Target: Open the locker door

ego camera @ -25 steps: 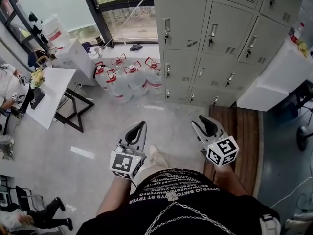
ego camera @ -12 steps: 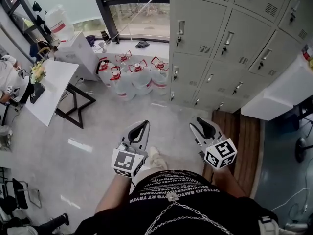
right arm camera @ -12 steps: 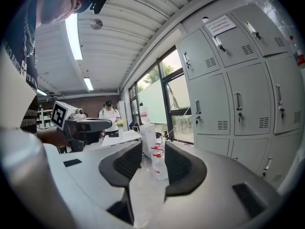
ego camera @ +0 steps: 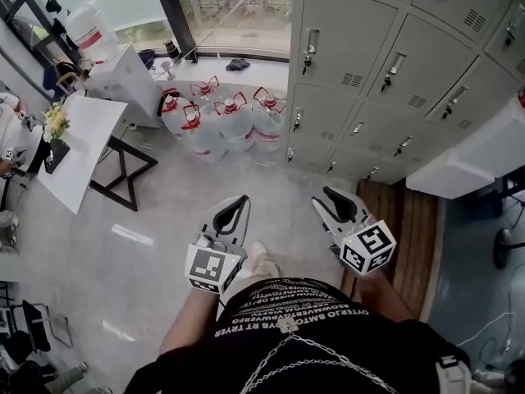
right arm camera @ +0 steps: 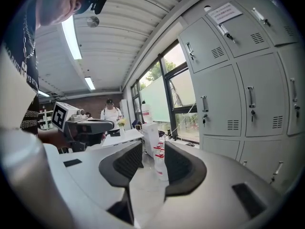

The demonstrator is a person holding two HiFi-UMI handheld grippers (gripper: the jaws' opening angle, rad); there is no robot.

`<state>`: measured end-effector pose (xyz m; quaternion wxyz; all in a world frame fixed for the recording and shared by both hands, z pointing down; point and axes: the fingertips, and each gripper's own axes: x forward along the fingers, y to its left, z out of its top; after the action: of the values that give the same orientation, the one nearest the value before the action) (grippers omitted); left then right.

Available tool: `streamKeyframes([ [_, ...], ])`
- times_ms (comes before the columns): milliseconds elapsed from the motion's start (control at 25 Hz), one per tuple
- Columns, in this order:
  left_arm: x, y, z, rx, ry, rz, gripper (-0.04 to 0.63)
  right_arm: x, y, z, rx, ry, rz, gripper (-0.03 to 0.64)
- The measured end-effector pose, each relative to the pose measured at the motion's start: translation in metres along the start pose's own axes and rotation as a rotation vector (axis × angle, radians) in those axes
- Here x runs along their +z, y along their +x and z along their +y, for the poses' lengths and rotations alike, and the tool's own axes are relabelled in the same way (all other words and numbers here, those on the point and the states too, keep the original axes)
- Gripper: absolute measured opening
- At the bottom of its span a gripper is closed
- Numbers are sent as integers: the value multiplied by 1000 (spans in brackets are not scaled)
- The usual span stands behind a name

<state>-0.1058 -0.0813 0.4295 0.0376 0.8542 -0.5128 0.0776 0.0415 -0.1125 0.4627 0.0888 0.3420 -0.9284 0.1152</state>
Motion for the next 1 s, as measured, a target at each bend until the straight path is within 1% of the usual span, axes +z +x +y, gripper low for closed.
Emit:
streamKeyframes([
  [200,3,14,22,-11,2,-5,-3,8,21,-4,2,-11,14,143],
  [320,2,26,33,-23,-10,-1,-3,12,34,-7,1,-10,22,141],
  [400,5,34,35,-48,-12,-3,-3,17,41,-10,-4,-4,26,141],
  [600,12,51,48,-103,14,-5,-3,27,60,-20,-28,17,16,137],
  [1000,26,68,112,-121,15,-43,-3,56,108,-23,-77,-2,-9,130],
])
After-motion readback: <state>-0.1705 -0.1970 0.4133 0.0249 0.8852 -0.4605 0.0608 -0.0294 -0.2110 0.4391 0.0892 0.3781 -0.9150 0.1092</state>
